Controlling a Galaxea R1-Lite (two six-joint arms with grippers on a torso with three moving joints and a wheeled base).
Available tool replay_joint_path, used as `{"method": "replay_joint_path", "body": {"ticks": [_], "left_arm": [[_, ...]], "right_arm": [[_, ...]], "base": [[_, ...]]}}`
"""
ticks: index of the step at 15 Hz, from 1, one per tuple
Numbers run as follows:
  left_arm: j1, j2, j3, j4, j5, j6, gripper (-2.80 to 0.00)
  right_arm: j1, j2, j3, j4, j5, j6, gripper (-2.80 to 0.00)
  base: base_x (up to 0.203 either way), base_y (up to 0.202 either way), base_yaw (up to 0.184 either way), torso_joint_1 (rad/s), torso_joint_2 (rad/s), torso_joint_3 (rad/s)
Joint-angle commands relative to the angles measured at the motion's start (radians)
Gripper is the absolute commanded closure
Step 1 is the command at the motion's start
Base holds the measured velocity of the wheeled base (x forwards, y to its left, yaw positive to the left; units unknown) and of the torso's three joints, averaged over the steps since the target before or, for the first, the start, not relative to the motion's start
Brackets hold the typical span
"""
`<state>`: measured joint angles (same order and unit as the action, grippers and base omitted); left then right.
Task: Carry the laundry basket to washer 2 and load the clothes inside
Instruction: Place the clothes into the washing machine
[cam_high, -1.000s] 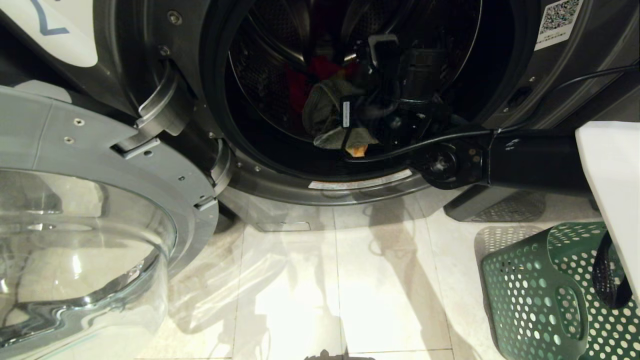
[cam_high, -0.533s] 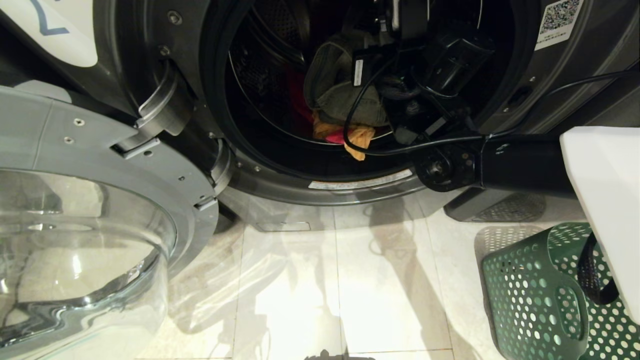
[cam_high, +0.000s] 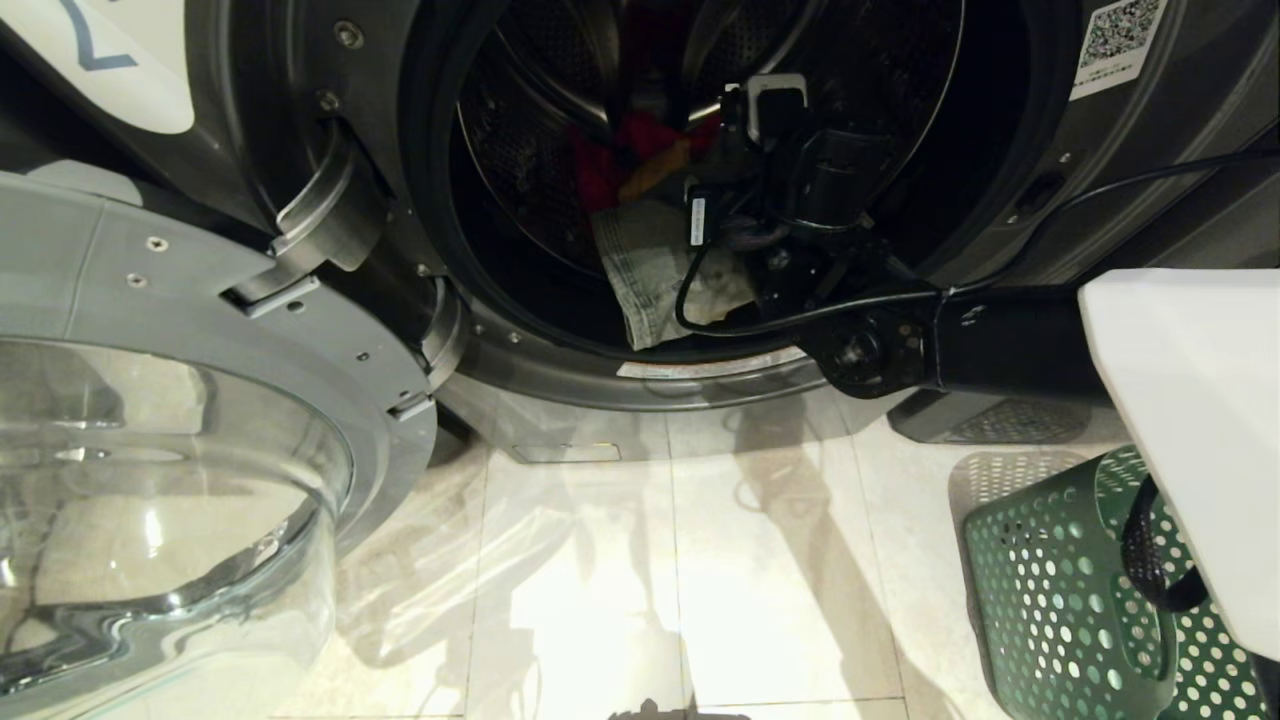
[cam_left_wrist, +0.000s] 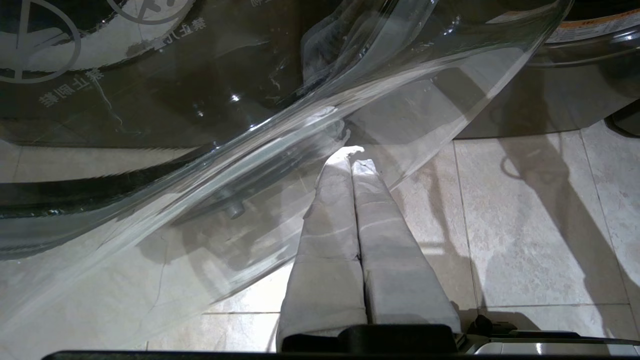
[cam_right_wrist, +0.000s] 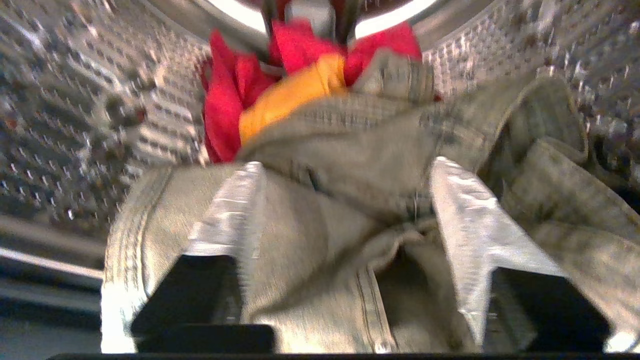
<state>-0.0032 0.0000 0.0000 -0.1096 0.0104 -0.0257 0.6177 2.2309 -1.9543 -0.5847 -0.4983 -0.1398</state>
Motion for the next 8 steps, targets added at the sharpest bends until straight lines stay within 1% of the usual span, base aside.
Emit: {"method": "replay_joint_path", "body": {"ticks": [1, 2, 4, 7, 8], "left_arm": [[0.000, 0.002, 0.040, -0.001, 0.000, 0.000, 0.00], [0.000, 0.001, 0.040, -0.001, 0.000, 0.000, 0.00], [0.000, 0.000, 0.040, -0.001, 0.000, 0.000, 0.00], [0.000, 0.001, 0.040, -0.001, 0.000, 0.000, 0.00], [0.000, 0.002, 0.040, -0.001, 0.000, 0.000, 0.00]], "right_arm": [[0.003, -0.059, 0.015, 0.073, -0.004, 0.021, -2.80], [0.005, -0.100, 0.021, 0.145, -0.001, 0.064, -2.80], [0.020, -0.190, 0.027, 0.339, 0.016, 0.157, -2.80], [0.060, -0.289, 0.095, 0.655, 0.092, 0.265, -2.80], [0.078, -0.306, 0.113, 0.722, 0.106, 0.327, -2.80]], "base": [[0.000, 0.000, 0.000, 0.000, 0.00, 0.000], [0.000, 0.000, 0.000, 0.000, 0.00, 0.000], [0.000, 0.000, 0.000, 0.000, 0.00, 0.000], [0.000, 0.000, 0.000, 0.000, 0.00, 0.000], [0.000, 0.000, 0.000, 0.000, 0.00, 0.000]]}}
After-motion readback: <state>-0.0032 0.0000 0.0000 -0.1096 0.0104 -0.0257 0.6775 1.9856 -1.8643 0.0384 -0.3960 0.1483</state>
